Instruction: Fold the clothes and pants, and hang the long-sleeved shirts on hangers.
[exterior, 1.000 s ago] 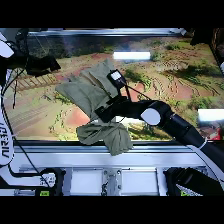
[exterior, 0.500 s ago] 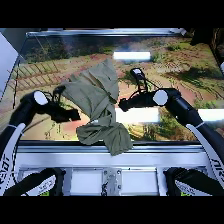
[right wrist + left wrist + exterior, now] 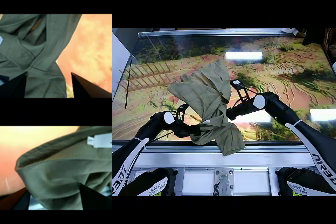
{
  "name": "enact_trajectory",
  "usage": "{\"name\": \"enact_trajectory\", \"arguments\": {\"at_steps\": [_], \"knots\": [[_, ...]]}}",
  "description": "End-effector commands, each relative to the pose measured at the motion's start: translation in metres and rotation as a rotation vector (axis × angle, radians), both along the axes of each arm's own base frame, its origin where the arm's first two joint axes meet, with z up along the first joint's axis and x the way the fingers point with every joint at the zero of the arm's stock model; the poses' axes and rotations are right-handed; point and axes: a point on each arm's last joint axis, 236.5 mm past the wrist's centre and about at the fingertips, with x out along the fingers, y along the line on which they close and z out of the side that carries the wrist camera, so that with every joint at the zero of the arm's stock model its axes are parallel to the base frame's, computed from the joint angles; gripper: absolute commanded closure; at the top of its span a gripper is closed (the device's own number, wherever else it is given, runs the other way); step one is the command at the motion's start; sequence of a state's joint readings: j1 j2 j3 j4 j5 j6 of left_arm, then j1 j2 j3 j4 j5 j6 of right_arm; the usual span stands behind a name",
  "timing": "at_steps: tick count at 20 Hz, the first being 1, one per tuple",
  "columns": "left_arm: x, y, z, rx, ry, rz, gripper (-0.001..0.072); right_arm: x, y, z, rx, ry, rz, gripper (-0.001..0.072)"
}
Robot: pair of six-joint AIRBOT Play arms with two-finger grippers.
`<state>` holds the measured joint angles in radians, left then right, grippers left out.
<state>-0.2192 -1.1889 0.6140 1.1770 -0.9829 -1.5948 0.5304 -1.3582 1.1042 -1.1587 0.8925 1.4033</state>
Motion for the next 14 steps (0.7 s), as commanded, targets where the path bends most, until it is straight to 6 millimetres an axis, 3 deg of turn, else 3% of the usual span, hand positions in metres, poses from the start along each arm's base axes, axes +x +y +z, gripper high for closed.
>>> {"name": "enact_trajectory", "arguments": {"at_steps": [1,2,3,7,14], "knots": [[0.015,-0.005,-0.002,-0.001,-0.062,0.059,0.0367,-0.012,0.011,-0.009,-0.074,-0.028,0.078,0.0127],[0.017,-0.005,-0.001,-0.001,-0.067,0.058,0.0646,-0.011,0.011,-0.012,-0.120,-0.050,0.084,0.0127],[0.020,-0.006,0.002,-0.003,-0.076,0.056,0.0697,-0.008,0.011,-0.014,-0.162,-0.071,0.079,0.0128],[0.034,-0.010,0.015,-0.015,-0.107,0.050,0.0697,0.003,0.021,-0.017,-0.231,-0.075,-0.029,0.0128],[0.038,-0.011,0.020,-0.018,-0.121,0.031,0.0697,-0.002,0.017,-0.058,-0.333,0.077,-0.170,0.0129]]}}
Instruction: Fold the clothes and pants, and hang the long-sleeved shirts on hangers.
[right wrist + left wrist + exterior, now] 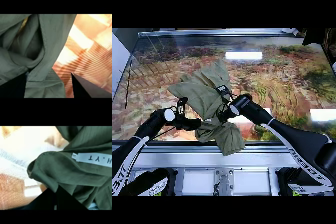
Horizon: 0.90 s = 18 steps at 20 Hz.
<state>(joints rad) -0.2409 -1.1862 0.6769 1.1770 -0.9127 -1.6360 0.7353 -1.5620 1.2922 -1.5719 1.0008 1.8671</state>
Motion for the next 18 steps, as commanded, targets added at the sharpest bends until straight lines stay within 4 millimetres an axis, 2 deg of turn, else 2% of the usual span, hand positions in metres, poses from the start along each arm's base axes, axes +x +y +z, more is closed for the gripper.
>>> {"name": "enact_trajectory", "arguments": {"at_steps": [1,7,8,10,12,17,18], "knots": [[0.001,0.000,0.001,0.001,-0.006,-0.009,0.0697,-0.006,-0.002,-0.016,-0.041,0.049,-0.086,0.0129],[0.002,0.000,0.001,0.001,-0.008,-0.009,0.0697,-0.028,0.020,-0.022,-0.050,0.057,-0.034,0.0129],[0.001,0.000,0.001,0.001,-0.008,-0.009,0.0697,-0.030,0.019,-0.026,-0.061,0.066,-0.033,0.0129],[0.001,0.000,0.001,0.002,-0.010,-0.017,0.0697,-0.037,0.004,-0.041,-0.136,0.110,-0.049,0.0131],[0.001,0.000,0.001,0.003,-0.011,-0.028,0.0697,-0.040,-0.013,-0.052,-0.223,0.132,-0.051,0.0366],[-0.006,0.000,0.007,0.003,-0.012,-0.076,0.0697,-0.023,-0.027,-0.051,-0.271,0.067,-0.080,0.0371],[-0.004,0.000,0.014,0.001,-0.037,-0.078,0.0697,-0.021,-0.029,-0.051,-0.276,0.061,-0.081,0.0506]]}}
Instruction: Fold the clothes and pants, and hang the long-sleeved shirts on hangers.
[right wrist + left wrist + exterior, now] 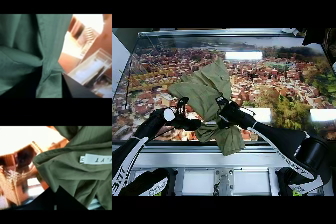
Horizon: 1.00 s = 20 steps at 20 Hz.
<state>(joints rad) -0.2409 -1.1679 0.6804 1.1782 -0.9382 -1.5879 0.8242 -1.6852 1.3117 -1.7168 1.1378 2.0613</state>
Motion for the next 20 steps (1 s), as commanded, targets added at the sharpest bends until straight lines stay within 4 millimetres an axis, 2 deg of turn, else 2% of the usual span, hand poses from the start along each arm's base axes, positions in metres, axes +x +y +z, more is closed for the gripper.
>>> {"name": "enact_trajectory", "arguments": {"at_steps": [1,3,4,5,6,7,9,10,12,13,14,15,16,17,19,20], "knots": [[0.002,0.001,0.018,-0.004,-0.060,-0.025,0.0697,0.011,-0.013,0.002,-0.046,-0.035,-0.007,0.0632],[0.009,0.004,0.046,-0.022,-0.138,-0.013,0.0697,0.027,-0.021,0.016,-0.055,-0.084,0.022,0.0658],[0.014,0.007,0.066,-0.032,-0.182,-0.017,0.0697,0.042,-0.026,0.035,-0.054,-0.127,0.062,0.0700],[0.022,0.010,0.094,-0.042,-0.243,-0.021,0.0697,0.057,-0.031,0.060,-0.040,-0.169,0.089,0.0700],[0.031,0.012,0.127,-0.057,-0.314,-0.015,0.0697,0.074,-0.037,0.095,-0.011,-0.223,0.097,0.0700],[0.042,0.011,0.170,-0.078,-0.415,-0.014,0.0697,0.089,-0.044,0.133,0.017,-0.282,0.095,0.0701],[0.059,0.003,0.269,-0.120,-0.662,-0.028,0.0697,0.110,-0.064,0.223,0.071,-0.420,0.087,0.0702],[0.062,-0.006,0.323,-0.144,-0.803,-0.058,0.0697,0.115,-0.075,0.266,0.094,-0.484,0.077,0.0702],[0.057,-0.025,0.414,-0.192,-1.036,-0.127,0.0697,0.115,-0.094,0.351,0.174,-0.637,0.024,0.0702],[0.052,-0.036,0.451,-0.208,-1.128,-0.174,0.0697,0.112,-0.102,0.388,0.216,-0.715,0.005,0.0702],[0.051,-0.044,0.477,-0.209,-1.188,-0.208,0.0697,0.108,-0.110,0.415,0.241,-0.776,-0.010,0.0702],[0.052,-0.048,0.494,-0.188,-1.226,-0.231,0.0697,0.101,-0.118,0.436,0.263,-0.819,-0.027,0.0702],[0.056,-0.050,0.501,-0.156,-1.239,-0.252,0.0697,0.094,-0.125,0.446,0.267,-0.842,-0.038,0.0701],[0.063,-0.050,0.500,-0.113,-1.227,-0.268,0.0697,0.088,-0.134,0.449,0.255,-0.844,-0.053,0.0702],[0.080,-0.051,0.471,-0.036,-1.124,-0.305,0.0697,0.079,-0.146,0.433,0.211,-0.789,-0.082,0.0702],[0.085,-0.054,0.443,-0.012,-1.027,-0.336,0.0697,0.074,-0.149,0.413,0.184,-0.727,-0.096,0.0702]]}}
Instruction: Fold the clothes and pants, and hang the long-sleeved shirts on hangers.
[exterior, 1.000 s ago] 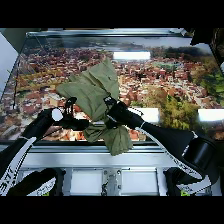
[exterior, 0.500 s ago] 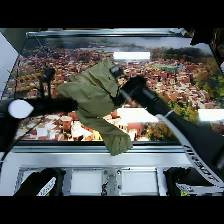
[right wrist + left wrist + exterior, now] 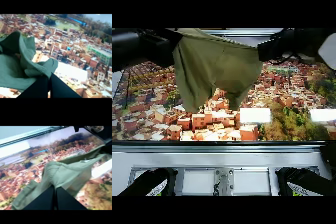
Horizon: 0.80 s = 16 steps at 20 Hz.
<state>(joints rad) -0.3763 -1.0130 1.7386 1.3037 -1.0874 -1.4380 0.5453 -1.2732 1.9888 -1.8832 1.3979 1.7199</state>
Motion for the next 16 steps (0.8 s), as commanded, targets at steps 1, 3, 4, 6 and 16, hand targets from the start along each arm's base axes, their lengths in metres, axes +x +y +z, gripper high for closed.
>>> {"name": "enact_trajectory", "arguments": {"at_steps": [1,3,4,6,16], "knots": [[0.015,-0.003,-0.055,0.177,0.177,-0.014,0.0698,-0.023,-0.024,-0.031,-0.060,0.128,-0.060,0.0702],[0.013,-0.004,-0.128,0.274,0.381,-0.038,0.0698,-0.034,-0.025,-0.085,-0.135,0.267,-0.063,0.0702],[0.009,-0.002,-0.164,0.312,0.470,-0.045,0.0698,-0.042,-0.028,-0.114,-0.167,0.334,-0.073,0.0702],[-0.017,0.010,-0.260,0.383,0.670,-0.048,0.0698,-0.070,-0.040,-0.185,-0.228,0.500,-0.108,0.0702],[-0.194,-0.039,-0.429,0.304,1.164,-0.259,0.0694,-0.152,-0.015,-0.319,-0.185,0.772,-0.015,0.0702]]}}
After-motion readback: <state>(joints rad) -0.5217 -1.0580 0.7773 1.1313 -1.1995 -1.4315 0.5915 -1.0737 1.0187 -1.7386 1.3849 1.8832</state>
